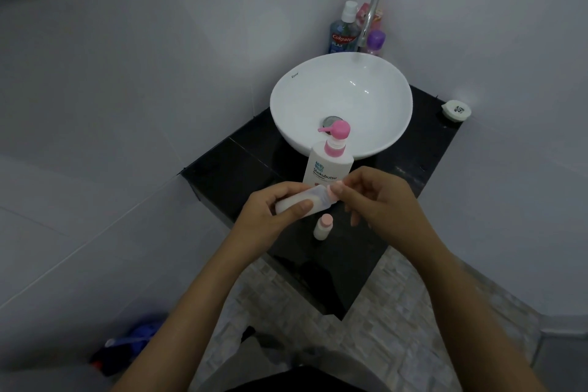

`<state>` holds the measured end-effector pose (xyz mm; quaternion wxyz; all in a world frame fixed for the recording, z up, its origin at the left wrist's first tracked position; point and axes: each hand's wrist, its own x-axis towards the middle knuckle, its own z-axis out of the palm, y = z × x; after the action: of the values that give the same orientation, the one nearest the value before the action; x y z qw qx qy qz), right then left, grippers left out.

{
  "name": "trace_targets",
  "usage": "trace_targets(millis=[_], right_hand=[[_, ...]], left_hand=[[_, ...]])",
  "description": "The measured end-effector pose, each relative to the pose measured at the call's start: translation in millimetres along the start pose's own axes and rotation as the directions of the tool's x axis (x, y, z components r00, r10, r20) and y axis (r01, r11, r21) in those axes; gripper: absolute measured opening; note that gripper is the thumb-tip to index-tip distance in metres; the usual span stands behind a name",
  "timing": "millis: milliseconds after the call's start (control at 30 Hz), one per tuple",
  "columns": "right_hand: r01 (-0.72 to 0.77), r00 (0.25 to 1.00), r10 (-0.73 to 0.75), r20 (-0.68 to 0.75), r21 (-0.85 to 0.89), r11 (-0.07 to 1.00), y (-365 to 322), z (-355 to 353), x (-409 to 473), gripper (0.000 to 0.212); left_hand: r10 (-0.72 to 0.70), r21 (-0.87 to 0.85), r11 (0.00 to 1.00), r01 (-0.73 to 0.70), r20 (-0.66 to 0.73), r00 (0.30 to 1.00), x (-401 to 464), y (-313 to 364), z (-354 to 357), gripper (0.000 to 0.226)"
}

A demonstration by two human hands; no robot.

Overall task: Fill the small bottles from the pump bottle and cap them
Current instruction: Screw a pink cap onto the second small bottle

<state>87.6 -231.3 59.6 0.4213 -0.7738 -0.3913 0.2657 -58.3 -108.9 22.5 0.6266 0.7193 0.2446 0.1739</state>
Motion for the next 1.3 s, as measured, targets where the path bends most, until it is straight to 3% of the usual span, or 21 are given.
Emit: trace_targets(millis=[233,400,567,767,900,1100,1300], right_hand=[[0.034,0.998,-0.039,0.052,0.086,0.996,-0.2,-10.7,-5.7,0.022],[-0.055,0.998,0.057,-0.038,0.062,0.997,4.6,-3.5,-3.9,0.023],[0.000,0.999,-0.005,0.053,0.088,0.996,5.7,-11.3,-4.9,0.024],[-0.055,0.998,0.057,-0.029,0.079,0.995,7.5,-5.5,-2.7,0.022],[0.004,0.999,-0.009,0.051,0.111,0.994,5.9,-8.6,-5.8,0.022],[-0.062,0.996,0.067,-0.052,0.104,0.993,9.6,-1.4,-1.5,0.021],[0.021,1.000,-0.019,-0.015,0.162,0.987,9.4,-6.6,-4.8,0.020]], left_hand=[[0.004,-0.015,1.000,-0.004,-0.001,1.000,0.4,1.8,5.4,0.023],[0.002,-0.009,1.000,-0.002,0.014,1.000,1.6,0.6,7.6,0.026],[-0.007,-0.021,1.000,0.007,0.011,1.000,1.1,2.1,9.2,0.023],[-0.008,-0.019,1.000,0.009,0.028,1.000,2.5,3.8,11.5,0.022],[-0.004,-0.016,1.000,0.005,0.025,1.000,4.1,3.6,11.4,0.023],[-0.003,-0.016,1.000,0.004,0.034,0.999,6.1,4.3,12.9,0.024],[-0.016,-0.019,1.000,0.017,0.026,1.000,8.0,6.4,13.3,0.020]])
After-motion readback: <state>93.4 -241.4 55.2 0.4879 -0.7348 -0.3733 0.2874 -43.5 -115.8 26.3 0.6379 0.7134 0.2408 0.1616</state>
